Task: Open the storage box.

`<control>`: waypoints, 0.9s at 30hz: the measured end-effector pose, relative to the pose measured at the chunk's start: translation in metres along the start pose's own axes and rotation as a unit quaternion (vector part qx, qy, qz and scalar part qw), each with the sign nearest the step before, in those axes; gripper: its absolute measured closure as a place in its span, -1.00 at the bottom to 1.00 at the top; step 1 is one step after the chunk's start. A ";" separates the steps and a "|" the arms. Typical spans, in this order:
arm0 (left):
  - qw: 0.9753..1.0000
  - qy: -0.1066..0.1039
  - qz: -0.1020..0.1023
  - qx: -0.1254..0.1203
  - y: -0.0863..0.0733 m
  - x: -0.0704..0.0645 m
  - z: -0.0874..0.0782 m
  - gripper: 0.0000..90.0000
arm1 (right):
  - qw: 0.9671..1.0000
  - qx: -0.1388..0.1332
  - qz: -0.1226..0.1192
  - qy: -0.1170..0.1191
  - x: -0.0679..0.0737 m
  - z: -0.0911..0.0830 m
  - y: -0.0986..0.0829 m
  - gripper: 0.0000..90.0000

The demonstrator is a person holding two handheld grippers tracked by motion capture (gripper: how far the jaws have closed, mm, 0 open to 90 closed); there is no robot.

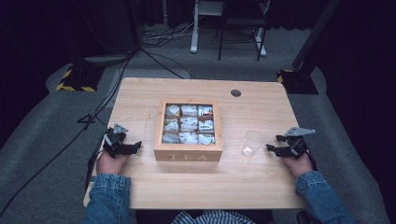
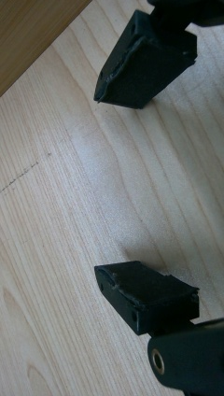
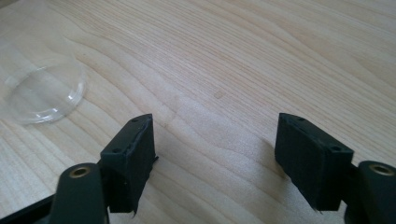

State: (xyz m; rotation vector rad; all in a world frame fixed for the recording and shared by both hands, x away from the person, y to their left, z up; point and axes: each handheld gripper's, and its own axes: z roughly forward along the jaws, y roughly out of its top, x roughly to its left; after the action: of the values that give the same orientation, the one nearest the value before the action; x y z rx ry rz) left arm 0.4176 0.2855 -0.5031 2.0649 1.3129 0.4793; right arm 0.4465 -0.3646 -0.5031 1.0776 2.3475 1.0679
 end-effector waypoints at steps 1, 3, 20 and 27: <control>1.000 0.002 -0.002 0.005 0.001 0.000 -0.001 -0.65 | 1.000 0.000 0.000 0.001 0.000 0.000 0.000 -0.32; 1.000 0.005 -0.007 0.016 0.003 0.000 -0.004 -0.56 | 1.000 -0.001 0.001 0.001 0.000 0.000 0.000 -0.30; 1.000 -0.013 -0.020 0.009 0.021 -0.011 -0.039 -0.14 | 1.000 -0.001 0.002 -0.001 -0.001 -0.001 -0.001 -0.28; 1.000 -0.013 -0.004 -0.002 0.028 -0.020 -0.048 -0.14 | 1.000 -0.001 0.002 -0.001 -0.001 -0.001 -0.001 -0.28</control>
State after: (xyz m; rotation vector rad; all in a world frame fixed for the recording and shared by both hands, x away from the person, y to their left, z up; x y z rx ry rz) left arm 0.3986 0.2739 -0.4484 2.0559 1.3038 0.4500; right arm 0.4458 -0.3661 -0.5029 1.0818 2.3441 1.0692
